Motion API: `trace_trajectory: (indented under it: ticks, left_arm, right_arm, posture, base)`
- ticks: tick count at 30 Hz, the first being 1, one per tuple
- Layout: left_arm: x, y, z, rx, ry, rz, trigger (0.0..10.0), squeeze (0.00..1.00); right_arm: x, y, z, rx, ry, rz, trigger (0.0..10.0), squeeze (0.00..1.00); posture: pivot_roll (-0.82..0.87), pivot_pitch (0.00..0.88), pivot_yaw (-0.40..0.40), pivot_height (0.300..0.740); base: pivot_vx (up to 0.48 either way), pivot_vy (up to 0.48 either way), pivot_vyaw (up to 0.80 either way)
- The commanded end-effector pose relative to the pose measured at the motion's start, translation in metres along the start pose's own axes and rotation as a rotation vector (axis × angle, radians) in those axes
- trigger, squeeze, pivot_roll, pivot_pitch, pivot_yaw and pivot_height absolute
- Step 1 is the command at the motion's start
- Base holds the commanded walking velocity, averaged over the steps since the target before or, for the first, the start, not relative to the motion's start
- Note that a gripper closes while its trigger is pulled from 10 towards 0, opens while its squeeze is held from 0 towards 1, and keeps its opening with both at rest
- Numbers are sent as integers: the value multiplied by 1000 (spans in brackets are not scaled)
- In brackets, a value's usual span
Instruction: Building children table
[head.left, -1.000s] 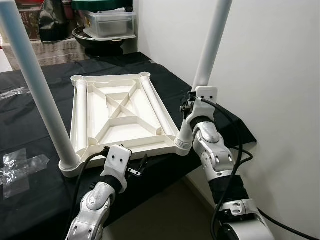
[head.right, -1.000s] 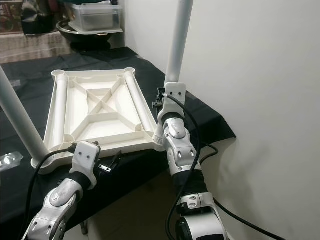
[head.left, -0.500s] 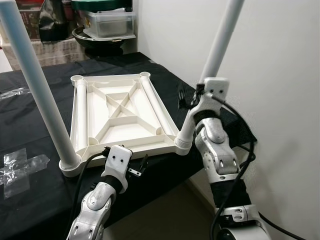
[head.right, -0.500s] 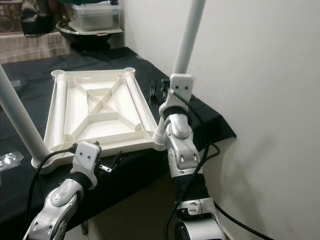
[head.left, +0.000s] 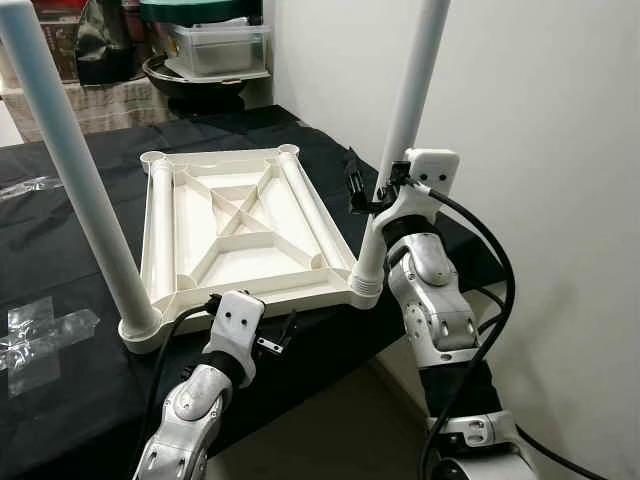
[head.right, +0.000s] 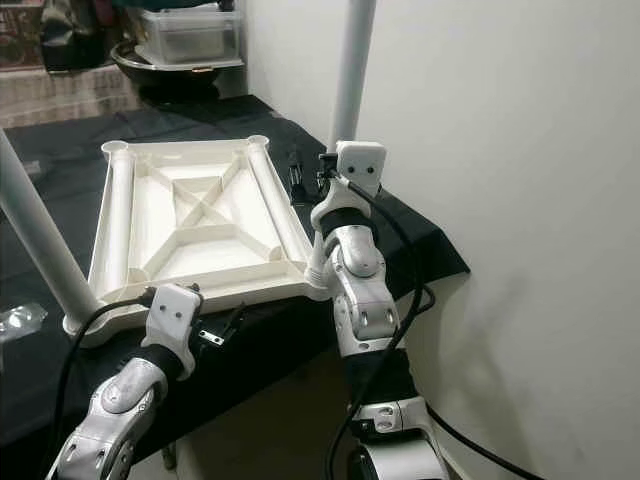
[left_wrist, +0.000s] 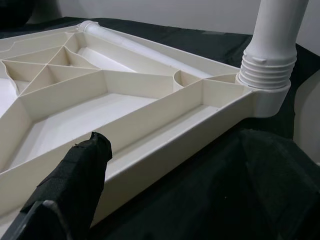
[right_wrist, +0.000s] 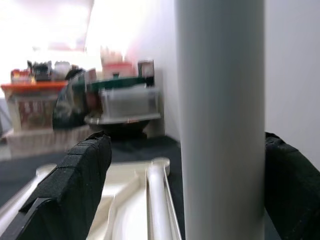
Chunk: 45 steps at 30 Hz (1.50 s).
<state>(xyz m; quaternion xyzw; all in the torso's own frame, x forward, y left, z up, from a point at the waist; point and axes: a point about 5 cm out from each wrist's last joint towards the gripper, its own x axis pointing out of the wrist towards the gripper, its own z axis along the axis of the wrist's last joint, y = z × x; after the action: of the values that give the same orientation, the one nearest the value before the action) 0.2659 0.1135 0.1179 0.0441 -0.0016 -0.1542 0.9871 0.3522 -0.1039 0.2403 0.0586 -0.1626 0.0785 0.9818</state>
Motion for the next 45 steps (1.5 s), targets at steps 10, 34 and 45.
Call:
trace_trajectory:
  ticks: [10,34,45]
  left_arm:
    - [1,-2,-2,10,4,-11,10000,0]
    - [1,-4,-2,6,5,-20,10000,0]
    - [0,-4,-3,5,9,-19,10000,0]
  right_arm:
    - [0,-6,-18,-30,106,3,10000,1000]
    - [11,-18,-8,-51,111,198,10000,0]
    - [21,-47,-4,-139,165,307,10000,0]
  posture:
    - [-5,0,-96,740]
    - [-14,0,-91,740]
    - [-11,0,-93,740]
  base:
    - [0,0,0]
    - [0,0,0]
    - [0,0,0]
